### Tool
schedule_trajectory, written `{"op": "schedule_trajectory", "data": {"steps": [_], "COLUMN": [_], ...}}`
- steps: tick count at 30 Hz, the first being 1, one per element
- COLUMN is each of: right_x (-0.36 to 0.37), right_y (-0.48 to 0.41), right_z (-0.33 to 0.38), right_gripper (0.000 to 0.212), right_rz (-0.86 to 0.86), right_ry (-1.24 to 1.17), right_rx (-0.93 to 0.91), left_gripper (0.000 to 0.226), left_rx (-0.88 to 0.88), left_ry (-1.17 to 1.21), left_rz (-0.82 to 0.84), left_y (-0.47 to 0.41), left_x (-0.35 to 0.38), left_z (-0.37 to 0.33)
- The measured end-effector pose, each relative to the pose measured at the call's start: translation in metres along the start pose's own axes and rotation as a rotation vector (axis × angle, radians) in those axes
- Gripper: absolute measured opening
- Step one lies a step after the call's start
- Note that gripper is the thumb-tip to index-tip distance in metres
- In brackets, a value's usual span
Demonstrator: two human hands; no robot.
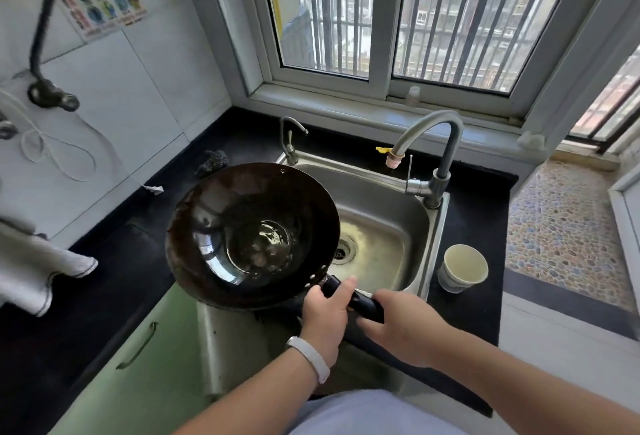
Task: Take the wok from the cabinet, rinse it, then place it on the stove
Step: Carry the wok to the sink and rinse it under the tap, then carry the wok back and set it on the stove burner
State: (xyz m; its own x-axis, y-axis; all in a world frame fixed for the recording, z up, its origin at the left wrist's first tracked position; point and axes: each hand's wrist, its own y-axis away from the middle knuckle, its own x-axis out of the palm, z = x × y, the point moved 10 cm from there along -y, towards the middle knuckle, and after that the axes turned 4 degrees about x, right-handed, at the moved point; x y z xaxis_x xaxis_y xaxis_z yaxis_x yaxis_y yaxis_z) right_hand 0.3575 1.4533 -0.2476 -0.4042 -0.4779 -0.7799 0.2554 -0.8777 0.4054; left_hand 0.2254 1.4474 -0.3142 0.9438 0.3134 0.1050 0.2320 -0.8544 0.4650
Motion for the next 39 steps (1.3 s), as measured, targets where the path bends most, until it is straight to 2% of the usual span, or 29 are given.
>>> {"op": "schedule_trajectory", "data": {"steps": [2, 5, 11, 15, 19, 24, 32, 39], "right_x": [0.006, 0.019, 0.055, 0.086, 0.119, 0.157, 0.184, 0.200], "right_y": [0.002, 0.006, 0.020, 0.036, 0.053, 0.079, 0.125, 0.177], "right_z": [0.019, 0.051, 0.124, 0.166, 0.204, 0.240, 0.277, 0.269], "right_gripper": [0.018, 0.023, 0.030, 0.021, 0.017, 0.020, 0.017, 0.012], "right_rz": [0.001, -0.017, 0.001, 0.059, 0.089, 0.146, 0.231, 0.341], "right_ry": [0.010, 0.028, 0.115, 0.204, 0.243, 0.243, 0.287, 0.326], "right_rx": [-0.016, -0.039, -0.122, -0.188, -0.288, -0.386, -0.549, -0.679], "left_gripper": [0.028, 0.026, 0.038, 0.027, 0.042, 0.048, 0.046, 0.038], "left_rx": [0.001, 0.031, 0.081, 0.123, 0.149, 0.177, 0.233, 0.225], "left_ry": [0.040, 0.100, 0.150, 0.163, 0.195, 0.209, 0.260, 0.278], "left_rz": [-0.027, -0.069, -0.153, -0.246, -0.328, -0.504, -0.722, -0.849], "left_y": [0.003, 0.009, 0.033, 0.059, 0.088, 0.134, 0.209, 0.284], "left_x": [-0.019, -0.055, -0.137, -0.193, -0.242, -0.296, -0.335, -0.325], "left_z": [-0.002, -0.007, -0.011, -0.005, 0.006, 0.018, 0.027, 0.049]}}
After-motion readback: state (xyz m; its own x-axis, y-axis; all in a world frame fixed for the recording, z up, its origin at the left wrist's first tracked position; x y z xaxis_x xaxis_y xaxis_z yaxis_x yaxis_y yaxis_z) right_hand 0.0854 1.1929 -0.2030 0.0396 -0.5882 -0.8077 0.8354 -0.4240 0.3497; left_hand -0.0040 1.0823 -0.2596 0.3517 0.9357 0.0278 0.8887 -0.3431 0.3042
